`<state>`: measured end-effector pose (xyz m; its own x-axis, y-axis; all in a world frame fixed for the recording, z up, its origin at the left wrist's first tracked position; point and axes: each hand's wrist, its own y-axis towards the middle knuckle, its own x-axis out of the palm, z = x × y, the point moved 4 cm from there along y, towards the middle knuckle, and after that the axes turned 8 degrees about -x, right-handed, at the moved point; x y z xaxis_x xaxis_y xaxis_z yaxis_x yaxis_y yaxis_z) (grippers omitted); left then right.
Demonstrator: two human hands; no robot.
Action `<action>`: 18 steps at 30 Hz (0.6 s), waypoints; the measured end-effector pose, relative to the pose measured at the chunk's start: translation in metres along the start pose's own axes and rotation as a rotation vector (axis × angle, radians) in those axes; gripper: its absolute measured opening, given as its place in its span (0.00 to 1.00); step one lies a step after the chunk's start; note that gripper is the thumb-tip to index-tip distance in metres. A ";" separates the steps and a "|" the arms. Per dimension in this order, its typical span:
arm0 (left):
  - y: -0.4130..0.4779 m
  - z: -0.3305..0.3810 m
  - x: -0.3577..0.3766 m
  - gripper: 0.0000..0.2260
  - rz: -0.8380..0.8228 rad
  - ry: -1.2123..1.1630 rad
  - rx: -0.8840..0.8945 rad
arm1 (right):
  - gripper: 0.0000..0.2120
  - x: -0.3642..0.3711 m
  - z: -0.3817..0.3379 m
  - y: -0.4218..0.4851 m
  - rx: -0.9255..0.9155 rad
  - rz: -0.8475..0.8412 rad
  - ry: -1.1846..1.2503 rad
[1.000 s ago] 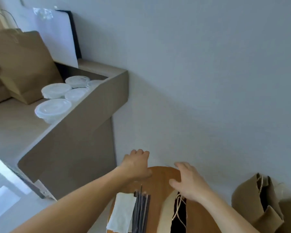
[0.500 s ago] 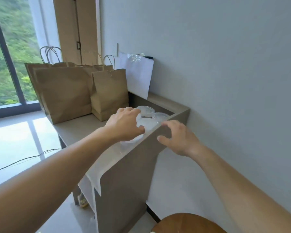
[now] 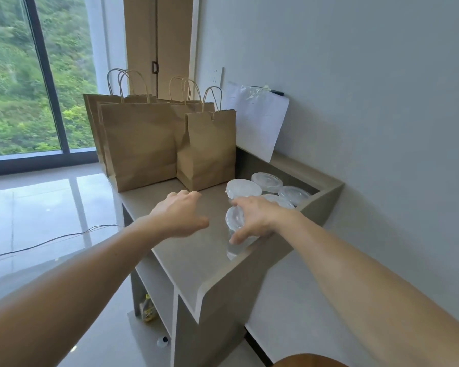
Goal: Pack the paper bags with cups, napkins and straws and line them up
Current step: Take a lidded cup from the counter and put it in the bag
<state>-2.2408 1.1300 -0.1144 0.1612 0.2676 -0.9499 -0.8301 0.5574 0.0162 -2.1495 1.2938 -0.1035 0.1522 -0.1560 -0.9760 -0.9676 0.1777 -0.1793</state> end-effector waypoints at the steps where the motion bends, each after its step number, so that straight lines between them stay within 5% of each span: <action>1: 0.002 0.001 -0.001 0.32 0.000 -0.002 0.008 | 0.50 0.000 -0.001 0.000 -0.002 0.024 -0.008; 12: 0.017 0.057 -0.042 0.31 0.153 -0.087 0.153 | 0.43 -0.086 0.014 -0.067 0.007 0.471 0.288; 18: 0.005 0.129 -0.043 0.30 0.139 -0.112 0.356 | 0.40 -0.116 0.052 -0.163 0.170 0.605 0.302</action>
<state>-2.1825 1.2229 -0.0334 0.1340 0.4327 -0.8915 -0.6139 0.7424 0.2681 -1.9987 1.3331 0.0329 -0.4906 -0.2406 -0.8375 -0.8158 0.4646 0.3444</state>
